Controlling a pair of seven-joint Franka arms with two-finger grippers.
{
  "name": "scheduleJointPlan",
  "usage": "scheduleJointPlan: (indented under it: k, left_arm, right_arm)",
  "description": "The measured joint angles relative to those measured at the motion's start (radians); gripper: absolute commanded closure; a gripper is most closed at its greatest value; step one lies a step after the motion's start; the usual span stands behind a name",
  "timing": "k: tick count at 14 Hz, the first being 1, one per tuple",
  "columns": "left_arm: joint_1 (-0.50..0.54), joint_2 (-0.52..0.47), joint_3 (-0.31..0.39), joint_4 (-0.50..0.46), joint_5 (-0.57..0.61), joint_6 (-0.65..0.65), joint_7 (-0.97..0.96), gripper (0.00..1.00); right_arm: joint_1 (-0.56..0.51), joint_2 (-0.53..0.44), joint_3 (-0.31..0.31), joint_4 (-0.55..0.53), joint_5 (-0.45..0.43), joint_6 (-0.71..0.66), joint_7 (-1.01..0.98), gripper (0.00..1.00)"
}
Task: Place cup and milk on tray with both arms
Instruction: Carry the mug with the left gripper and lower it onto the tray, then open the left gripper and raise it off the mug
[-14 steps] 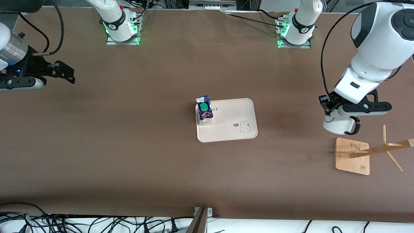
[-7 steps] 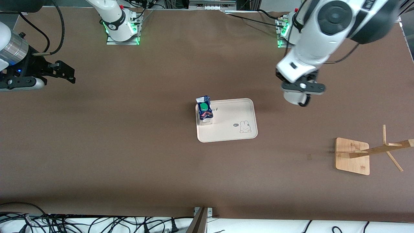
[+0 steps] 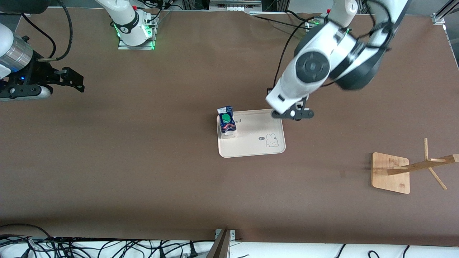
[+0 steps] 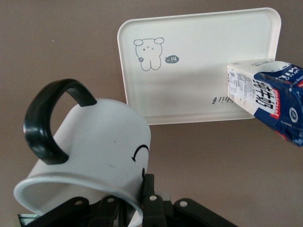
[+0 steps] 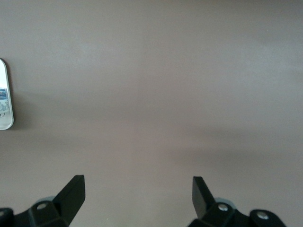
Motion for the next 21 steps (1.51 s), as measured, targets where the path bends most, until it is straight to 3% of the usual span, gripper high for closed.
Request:
scheduleJointPlan:
  k: [4,11,12,13,21]
  left_arm:
    - [-0.136,0.233,0.130,0.155,0.000,0.071,-0.046,1.00]
    - [-0.224,0.360,0.181,0.168,0.000,0.166,-0.106,1.00]
    - [-0.224,0.366,0.188,0.168,0.000,0.173,-0.106,0.34]
    - [-0.223,0.370,0.192,0.169,0.000,0.175,-0.106,0.00]
    - [-0.195,0.329,0.203,0.223,0.001,0.142,-0.099,0.00]
  right_arm:
    - [0.000,0.000,0.000,0.000,0.000,0.000,0.000,0.00]
    - [0.000,0.000,0.000,0.000,0.000,-0.001,0.000,0.00]
    - [0.000,0.000,0.000,0.000,0.000,-0.001,0.000,0.00]
    - [0.000,0.000,0.000,0.000,0.000,-0.002,0.000,0.00]
    - [0.000,0.000,0.000,0.000,0.000,-0.007,0.000,0.00]
